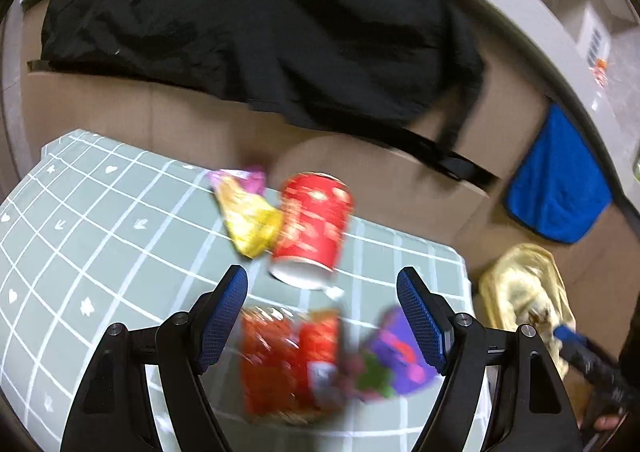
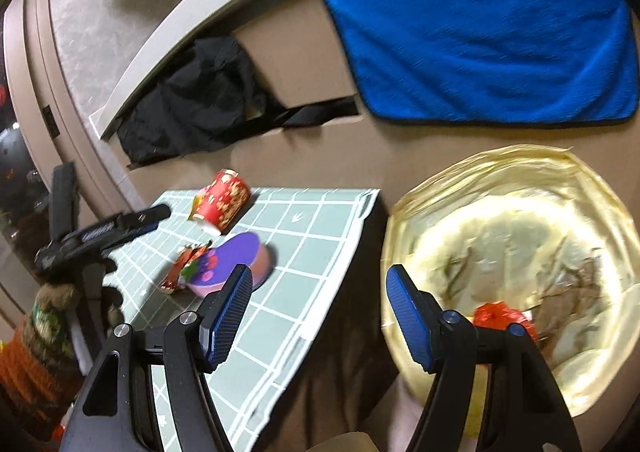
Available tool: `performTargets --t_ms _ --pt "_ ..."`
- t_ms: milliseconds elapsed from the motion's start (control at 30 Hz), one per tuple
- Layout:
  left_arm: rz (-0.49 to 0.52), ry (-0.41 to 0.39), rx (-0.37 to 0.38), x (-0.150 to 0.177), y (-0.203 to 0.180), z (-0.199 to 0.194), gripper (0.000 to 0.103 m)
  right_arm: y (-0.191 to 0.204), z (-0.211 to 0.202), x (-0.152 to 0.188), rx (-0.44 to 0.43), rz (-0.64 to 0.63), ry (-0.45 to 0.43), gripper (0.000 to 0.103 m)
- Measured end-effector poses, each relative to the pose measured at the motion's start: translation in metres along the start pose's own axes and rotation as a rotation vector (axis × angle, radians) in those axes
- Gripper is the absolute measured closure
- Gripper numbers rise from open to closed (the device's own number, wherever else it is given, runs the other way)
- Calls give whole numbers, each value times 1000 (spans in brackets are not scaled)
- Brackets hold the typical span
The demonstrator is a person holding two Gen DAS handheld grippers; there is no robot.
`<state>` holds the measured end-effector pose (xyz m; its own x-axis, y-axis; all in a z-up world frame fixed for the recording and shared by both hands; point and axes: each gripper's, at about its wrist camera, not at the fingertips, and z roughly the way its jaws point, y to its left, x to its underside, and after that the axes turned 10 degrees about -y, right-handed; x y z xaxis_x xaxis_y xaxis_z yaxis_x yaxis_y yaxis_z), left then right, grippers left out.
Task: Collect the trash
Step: 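Move both grippers back over the table toward the remaining trash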
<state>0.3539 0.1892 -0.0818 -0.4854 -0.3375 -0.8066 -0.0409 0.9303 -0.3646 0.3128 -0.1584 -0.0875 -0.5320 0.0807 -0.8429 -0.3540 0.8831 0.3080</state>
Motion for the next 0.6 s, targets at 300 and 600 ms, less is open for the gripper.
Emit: performTargets --t_ms 300,600 --pt "-229 96 -113 -39 70 82 27 23 36 12 -24 -18 74 36" --pt "-195 193 -149 -34 73 115 73 36 57 6 -15 -68 88 36"
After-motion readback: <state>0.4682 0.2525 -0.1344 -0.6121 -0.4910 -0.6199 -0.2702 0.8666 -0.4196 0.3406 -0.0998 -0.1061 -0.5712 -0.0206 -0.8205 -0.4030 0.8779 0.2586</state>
